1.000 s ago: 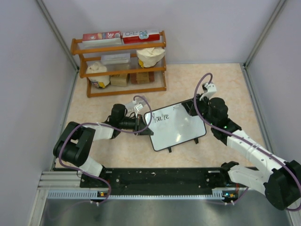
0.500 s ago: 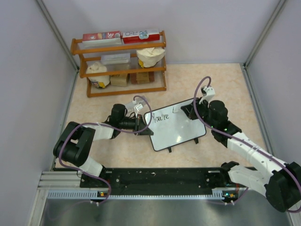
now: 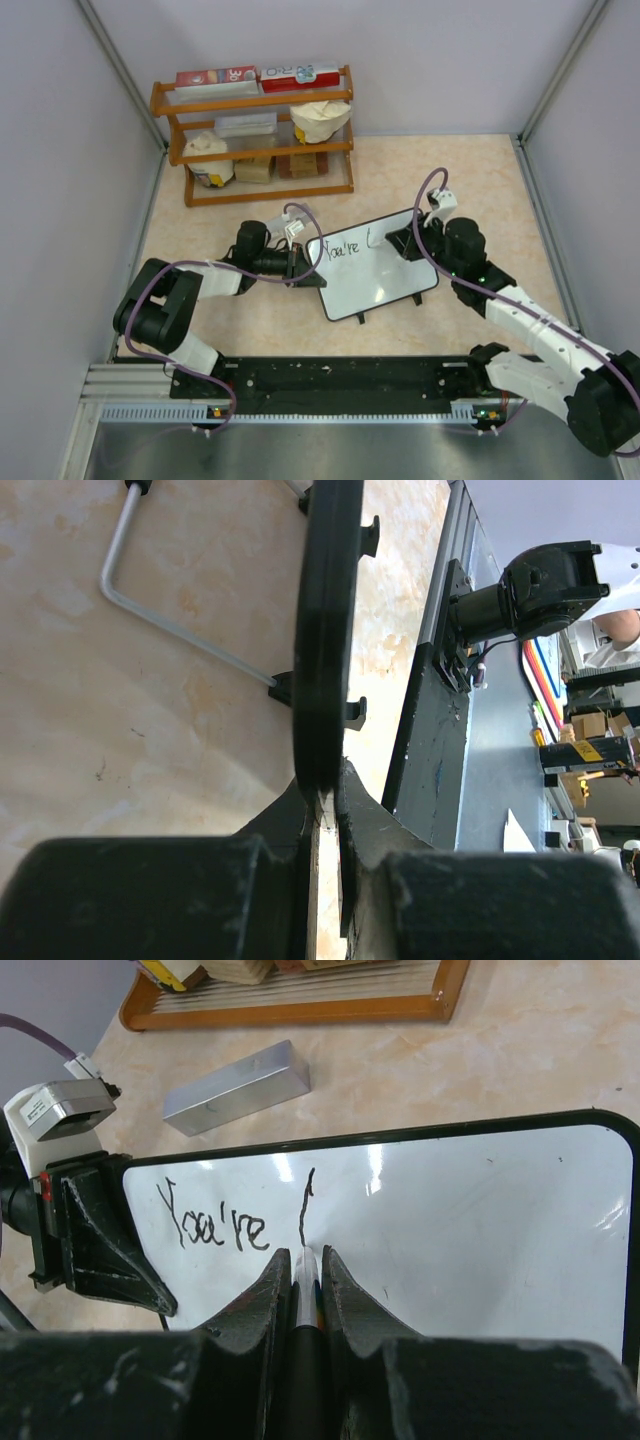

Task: Write a sentence on the whiteboard
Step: Write a sentence at the center of the board.

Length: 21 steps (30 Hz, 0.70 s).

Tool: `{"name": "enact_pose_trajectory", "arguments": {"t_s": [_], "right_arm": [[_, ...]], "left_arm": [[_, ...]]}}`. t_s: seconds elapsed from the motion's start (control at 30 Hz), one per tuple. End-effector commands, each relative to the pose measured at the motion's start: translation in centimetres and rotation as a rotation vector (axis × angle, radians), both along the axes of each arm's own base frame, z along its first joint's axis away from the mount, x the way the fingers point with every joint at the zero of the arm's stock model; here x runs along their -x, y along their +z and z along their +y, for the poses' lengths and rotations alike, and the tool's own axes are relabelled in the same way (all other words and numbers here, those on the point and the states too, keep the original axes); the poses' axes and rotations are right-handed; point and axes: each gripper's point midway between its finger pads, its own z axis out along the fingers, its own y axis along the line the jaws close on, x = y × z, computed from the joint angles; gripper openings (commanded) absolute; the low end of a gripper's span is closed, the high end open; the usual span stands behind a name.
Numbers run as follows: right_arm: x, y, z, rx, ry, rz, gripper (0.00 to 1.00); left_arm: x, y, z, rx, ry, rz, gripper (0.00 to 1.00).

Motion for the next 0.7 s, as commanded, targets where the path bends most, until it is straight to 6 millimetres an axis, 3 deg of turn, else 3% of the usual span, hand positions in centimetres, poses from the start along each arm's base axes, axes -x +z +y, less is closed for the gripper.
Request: {"name": "enact_pose_trajectory", "arguments": {"t_s": [0.0, 0.23, 0.67], "right_arm": [[0.1, -0.5, -0.8, 0.026, -0.02, 0.001, 0.0], [-0.2, 0.3, -1.3, 0.012, -0.056, -0.018, 0.0], [-0.8, 4.6, -1.8, -0.044, -0.102, -0.121, 0.0]], "left_arm": [[0.5, -0.3, 0.1, -0.005, -0.021, -0.022, 0.0], [0.5, -0.3, 0.0, -0.005, -0.021, -0.024, 0.0], [0.6, -0.3, 0.0, -0.004, -0.022, -0.023, 0.0]]}}
